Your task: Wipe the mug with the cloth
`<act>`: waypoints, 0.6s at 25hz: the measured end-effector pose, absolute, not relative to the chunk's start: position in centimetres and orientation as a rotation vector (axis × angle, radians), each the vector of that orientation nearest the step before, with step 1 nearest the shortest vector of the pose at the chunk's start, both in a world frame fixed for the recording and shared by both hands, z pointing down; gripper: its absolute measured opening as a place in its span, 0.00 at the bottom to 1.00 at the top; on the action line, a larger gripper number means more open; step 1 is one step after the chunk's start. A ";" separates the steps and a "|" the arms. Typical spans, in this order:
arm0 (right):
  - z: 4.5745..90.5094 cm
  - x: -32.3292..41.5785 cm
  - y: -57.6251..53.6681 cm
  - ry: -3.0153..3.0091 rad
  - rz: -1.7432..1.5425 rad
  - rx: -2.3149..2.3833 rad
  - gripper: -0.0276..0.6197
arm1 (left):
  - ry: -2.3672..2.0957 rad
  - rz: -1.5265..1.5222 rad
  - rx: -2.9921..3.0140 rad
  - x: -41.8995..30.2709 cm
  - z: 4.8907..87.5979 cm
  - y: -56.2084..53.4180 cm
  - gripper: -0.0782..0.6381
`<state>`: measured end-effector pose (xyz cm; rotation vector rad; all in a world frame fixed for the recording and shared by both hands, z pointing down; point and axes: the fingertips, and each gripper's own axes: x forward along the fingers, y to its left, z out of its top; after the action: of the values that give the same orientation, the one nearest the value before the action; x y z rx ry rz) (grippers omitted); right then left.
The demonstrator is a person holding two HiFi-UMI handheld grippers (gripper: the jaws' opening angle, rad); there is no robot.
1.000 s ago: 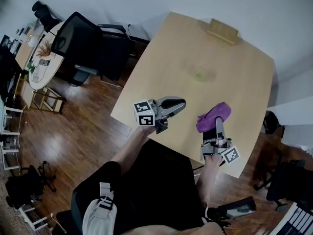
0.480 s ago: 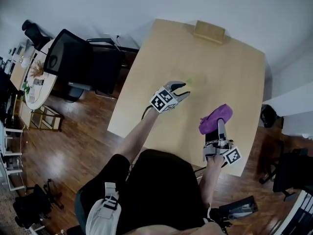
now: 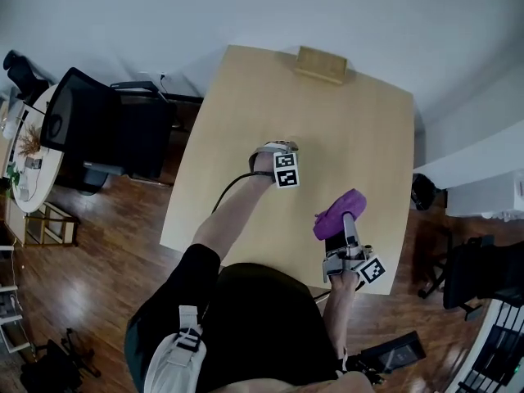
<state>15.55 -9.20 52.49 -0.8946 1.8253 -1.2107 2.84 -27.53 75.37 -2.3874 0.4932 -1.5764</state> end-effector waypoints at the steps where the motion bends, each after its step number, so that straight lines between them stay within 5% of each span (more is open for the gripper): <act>1: 52.6 15.6 -9.2 1.824 -1.212 -0.905 0.14 | 0.474 -1.603 -2.391 2.9 76.0 -27.7 0.35; 7: 52.9 16.2 -9.1 1.842 -1.195 -0.963 0.14 | 0.714 -1.418 -2.816 2.1 74.8 -27.5 0.17; 15: 52.0 13.0 -10.3 2.119 -1.116 -1.104 0.14 | 0.804 0.274 -3.617 -0.7 58.5 -16.0 0.17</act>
<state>13.03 -10.33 51.96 -1.1044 2.1189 -1.1160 -0.71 -16.03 58.46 -3.6174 0.8035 0.2745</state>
